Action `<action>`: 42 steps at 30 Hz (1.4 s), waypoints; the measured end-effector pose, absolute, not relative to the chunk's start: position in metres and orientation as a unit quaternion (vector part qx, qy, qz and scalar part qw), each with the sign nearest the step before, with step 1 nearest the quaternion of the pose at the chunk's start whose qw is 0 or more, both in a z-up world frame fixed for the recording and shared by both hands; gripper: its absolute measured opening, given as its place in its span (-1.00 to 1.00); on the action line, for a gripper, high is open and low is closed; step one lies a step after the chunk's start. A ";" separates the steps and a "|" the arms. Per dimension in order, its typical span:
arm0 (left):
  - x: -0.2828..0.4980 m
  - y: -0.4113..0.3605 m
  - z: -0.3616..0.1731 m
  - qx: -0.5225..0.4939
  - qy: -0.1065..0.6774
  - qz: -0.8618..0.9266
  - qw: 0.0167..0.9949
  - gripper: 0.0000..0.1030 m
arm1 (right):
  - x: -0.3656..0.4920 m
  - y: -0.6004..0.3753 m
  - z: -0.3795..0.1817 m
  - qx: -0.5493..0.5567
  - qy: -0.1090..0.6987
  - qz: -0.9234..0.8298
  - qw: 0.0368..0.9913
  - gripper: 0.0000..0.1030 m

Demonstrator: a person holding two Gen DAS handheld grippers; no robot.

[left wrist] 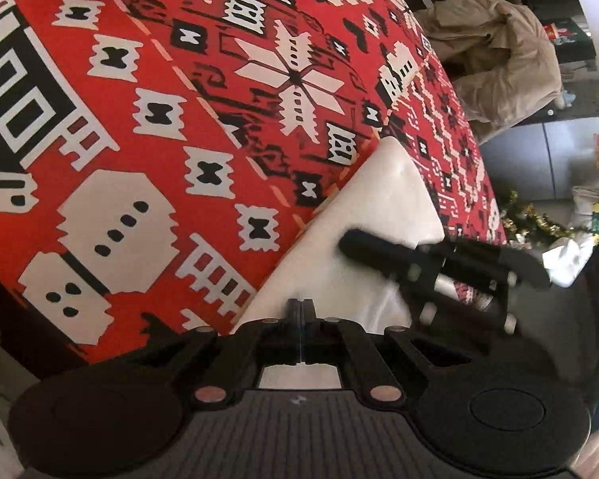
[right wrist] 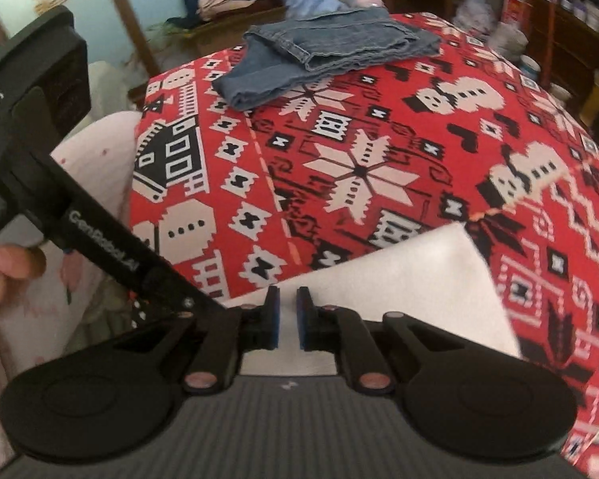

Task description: Fold clothes

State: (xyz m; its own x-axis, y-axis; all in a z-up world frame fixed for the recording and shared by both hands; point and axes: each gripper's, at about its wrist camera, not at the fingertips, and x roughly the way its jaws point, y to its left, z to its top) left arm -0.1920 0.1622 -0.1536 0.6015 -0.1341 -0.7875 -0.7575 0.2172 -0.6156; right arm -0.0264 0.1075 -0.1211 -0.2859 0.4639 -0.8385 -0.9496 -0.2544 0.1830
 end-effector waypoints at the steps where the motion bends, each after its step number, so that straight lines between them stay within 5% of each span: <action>1: -0.191 0.161 -0.153 -0.580 0.384 0.232 0.680 -0.94 | -0.020 0.110 -0.121 -0.338 0.360 0.718 0.491 -1.00; 18: -0.207 0.152 -0.133 -0.560 0.401 0.250 0.681 -0.95 | 0.074 0.138 -0.131 -0.288 0.367 0.652 0.598 -0.93; 29: -0.162 0.150 -0.151 -0.555 0.408 0.191 0.699 -0.95 | 0.009 0.091 -0.119 -0.289 0.359 0.702 0.543 -0.93; 42: -0.170 0.143 -0.153 -0.546 0.415 0.193 0.702 -0.95 | 0.053 0.137 -0.139 -0.266 0.375 0.663 0.591 -1.00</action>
